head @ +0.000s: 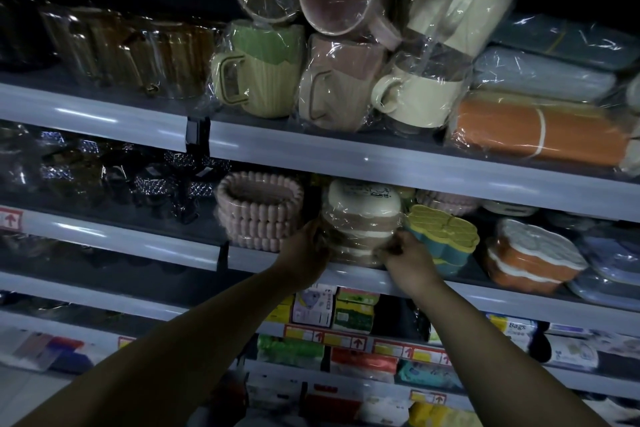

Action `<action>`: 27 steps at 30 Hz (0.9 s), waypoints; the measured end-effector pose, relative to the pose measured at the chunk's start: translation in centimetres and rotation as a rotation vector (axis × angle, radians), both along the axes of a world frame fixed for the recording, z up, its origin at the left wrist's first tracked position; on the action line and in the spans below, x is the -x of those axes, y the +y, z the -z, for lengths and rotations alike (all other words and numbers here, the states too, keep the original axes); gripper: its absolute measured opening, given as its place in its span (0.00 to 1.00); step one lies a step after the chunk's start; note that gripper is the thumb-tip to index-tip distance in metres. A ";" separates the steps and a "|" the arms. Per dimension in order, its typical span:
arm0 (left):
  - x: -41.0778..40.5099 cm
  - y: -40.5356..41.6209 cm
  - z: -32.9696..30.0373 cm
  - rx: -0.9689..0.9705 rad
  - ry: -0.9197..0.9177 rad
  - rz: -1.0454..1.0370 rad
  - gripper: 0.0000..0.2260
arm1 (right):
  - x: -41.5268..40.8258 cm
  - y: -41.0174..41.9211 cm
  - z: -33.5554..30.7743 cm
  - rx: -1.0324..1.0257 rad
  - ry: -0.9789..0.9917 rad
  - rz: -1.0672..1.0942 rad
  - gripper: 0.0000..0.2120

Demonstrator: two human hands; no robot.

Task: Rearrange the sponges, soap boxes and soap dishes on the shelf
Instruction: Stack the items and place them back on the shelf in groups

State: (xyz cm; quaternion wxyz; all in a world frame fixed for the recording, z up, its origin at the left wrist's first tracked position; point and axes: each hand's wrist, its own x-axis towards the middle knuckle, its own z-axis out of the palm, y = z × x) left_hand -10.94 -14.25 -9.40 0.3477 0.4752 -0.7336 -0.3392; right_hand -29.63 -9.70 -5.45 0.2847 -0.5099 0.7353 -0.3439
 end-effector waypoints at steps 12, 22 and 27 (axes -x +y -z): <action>-1.4 -0.2 -0.1 -0.009 0.014 0.061 0.14 | -0.9 -0.2 0.1 -0.002 0.041 -0.048 0.13; -0.9 0.8 -1.6 0.023 0.257 0.022 0.34 | 0.0 -0.3 -1.4 0.145 0.018 -0.081 0.34; -0.2 0.1 -3.0 0.072 0.208 -0.120 0.22 | -0.7 -0.2 -1.1 0.193 0.043 -0.111 0.29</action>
